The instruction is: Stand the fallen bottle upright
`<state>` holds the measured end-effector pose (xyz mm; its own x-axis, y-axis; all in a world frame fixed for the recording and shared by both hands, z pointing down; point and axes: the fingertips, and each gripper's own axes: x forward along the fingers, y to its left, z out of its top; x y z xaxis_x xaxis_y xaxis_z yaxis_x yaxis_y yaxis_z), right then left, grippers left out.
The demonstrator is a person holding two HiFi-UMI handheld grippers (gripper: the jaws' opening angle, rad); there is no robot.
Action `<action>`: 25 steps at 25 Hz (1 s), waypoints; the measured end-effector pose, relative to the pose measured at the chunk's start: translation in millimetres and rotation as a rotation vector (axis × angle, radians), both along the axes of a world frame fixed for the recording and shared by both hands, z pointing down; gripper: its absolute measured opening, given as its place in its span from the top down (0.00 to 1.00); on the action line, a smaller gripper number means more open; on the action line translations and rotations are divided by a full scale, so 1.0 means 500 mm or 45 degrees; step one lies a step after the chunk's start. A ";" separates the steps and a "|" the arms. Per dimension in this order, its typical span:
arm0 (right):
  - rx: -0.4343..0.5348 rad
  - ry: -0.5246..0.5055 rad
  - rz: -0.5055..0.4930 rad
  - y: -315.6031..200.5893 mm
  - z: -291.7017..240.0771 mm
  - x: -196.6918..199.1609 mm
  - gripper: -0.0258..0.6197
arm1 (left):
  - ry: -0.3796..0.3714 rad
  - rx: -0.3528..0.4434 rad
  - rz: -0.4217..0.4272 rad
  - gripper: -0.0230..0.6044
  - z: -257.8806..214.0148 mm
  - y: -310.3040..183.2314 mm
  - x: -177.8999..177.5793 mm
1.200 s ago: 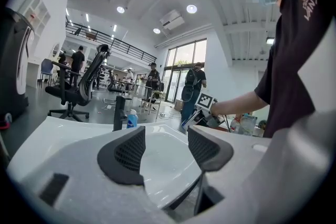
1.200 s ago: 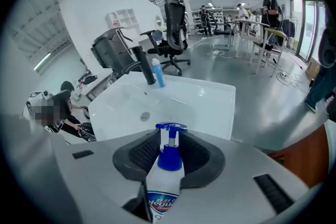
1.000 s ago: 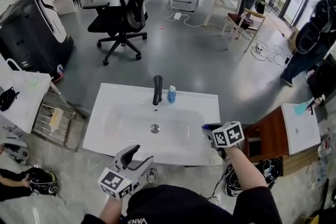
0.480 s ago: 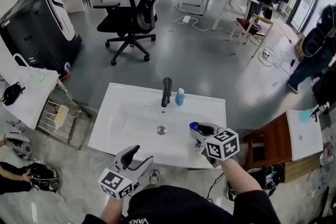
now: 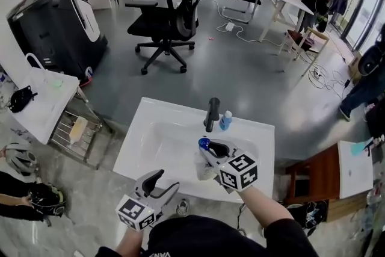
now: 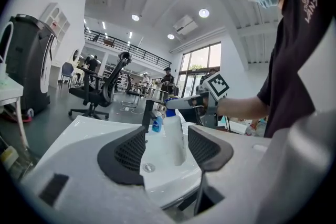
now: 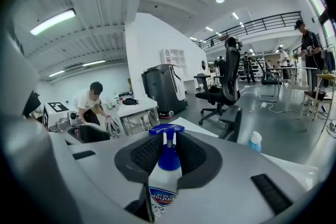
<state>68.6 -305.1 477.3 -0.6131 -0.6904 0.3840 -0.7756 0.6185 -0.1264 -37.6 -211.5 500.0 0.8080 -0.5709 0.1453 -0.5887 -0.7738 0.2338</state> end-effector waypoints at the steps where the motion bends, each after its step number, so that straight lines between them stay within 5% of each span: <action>1: 0.016 -0.003 -0.005 -0.013 -0.006 -0.017 0.83 | 0.004 -0.001 -0.004 0.56 0.000 -0.006 -0.008; 12: 0.170 -0.002 0.136 -0.210 -0.038 -0.116 0.83 | 0.043 -0.064 -0.025 0.56 0.034 -0.077 -0.080; 25: 0.315 0.021 0.362 -0.394 -0.034 -0.112 0.83 | 0.064 -0.078 -0.106 0.56 0.050 -0.130 -0.155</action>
<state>12.4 -502.0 460.3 -0.3787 -0.9054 0.1921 -0.9214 0.3883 0.0137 -114.9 -276.5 524.9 0.7652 -0.6279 0.1420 -0.6368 -0.7059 0.3101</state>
